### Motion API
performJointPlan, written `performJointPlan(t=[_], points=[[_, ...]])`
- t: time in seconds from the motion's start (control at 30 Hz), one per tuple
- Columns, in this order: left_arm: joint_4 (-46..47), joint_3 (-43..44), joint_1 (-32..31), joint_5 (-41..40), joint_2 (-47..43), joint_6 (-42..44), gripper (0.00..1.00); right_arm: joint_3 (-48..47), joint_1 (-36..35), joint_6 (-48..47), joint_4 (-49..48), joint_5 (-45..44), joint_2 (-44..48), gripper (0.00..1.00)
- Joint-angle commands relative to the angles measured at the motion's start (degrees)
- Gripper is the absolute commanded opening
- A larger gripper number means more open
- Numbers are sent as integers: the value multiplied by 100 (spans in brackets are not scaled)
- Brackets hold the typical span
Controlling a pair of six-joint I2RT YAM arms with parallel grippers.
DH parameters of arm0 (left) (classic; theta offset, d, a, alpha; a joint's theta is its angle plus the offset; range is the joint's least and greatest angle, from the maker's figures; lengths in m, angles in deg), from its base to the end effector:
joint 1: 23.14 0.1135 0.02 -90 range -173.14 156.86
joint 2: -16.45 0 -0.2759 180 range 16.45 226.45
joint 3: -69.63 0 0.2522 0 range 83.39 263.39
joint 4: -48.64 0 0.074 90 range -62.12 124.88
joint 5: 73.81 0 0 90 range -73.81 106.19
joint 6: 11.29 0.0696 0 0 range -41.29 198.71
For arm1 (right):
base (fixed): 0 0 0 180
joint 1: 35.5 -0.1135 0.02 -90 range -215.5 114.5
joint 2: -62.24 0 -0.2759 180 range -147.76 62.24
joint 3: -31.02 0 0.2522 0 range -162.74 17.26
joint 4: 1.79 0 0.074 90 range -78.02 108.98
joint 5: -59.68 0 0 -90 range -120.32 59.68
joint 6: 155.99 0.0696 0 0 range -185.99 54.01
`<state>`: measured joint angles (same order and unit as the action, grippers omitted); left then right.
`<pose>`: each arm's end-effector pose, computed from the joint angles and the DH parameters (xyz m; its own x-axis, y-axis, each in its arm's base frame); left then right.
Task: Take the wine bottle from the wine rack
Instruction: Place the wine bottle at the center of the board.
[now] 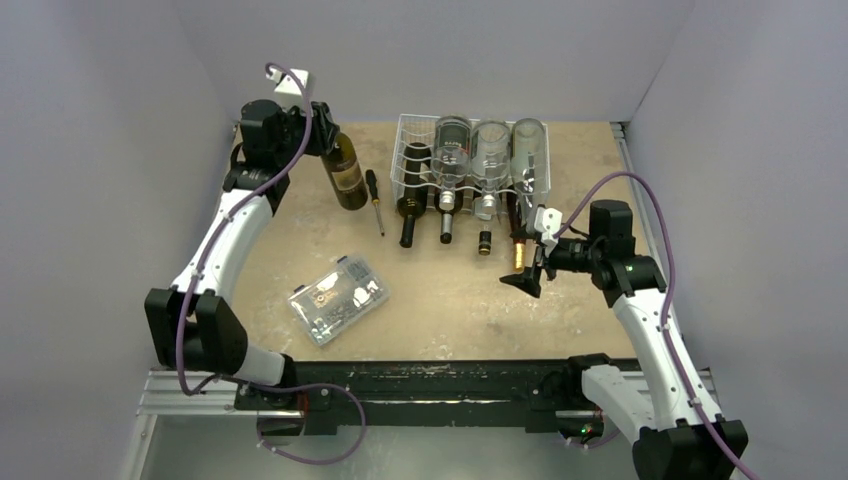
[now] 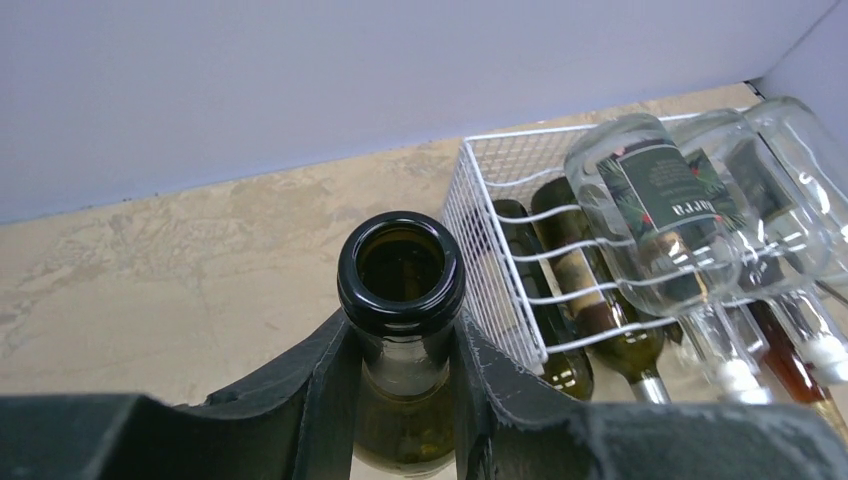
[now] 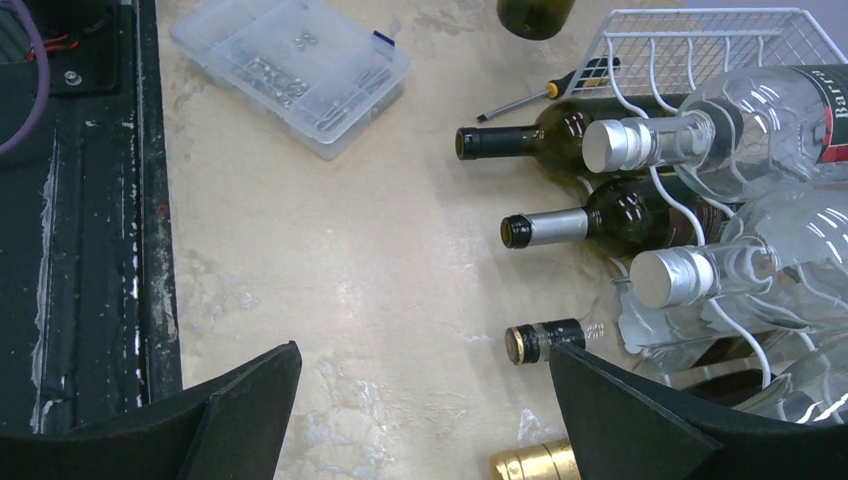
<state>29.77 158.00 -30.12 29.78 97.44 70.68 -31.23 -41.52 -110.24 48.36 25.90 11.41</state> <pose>0.3610 -0.0607 0.3902 -0.2442 -0.1069 -0.9638 0.3157 0.9310 -0.1832 0.1738 0.0765 0.3068 0.0450 -0.3854 -0.9217 -0.9378 0.3016 -0.1719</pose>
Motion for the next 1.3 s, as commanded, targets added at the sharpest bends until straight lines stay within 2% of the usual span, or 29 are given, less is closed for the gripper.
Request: performJointPlan(t=[0.0,0.57,0.83,1.1,1.2,1.27], points=[[1246,821,152,185,375,167,0,-3,36,-69,7,0,30,99],[1599,2097,333,-169,2079,976,0,-73,38,-281,202,37,-121,99],[1711,2370,342,-211,2590,936,0,-73,62,-312,228,29,-164,99],[1788,2257,341,-209,2743,927,0,-72,74,-330,237,11,-199,99],[1846,2092,345,-260,2704,927,9,-73,82,-335,238,19,-200,99],[1915,1948,347,-300,2656,904,19,-73,83,-341,238,20,-199,99]])
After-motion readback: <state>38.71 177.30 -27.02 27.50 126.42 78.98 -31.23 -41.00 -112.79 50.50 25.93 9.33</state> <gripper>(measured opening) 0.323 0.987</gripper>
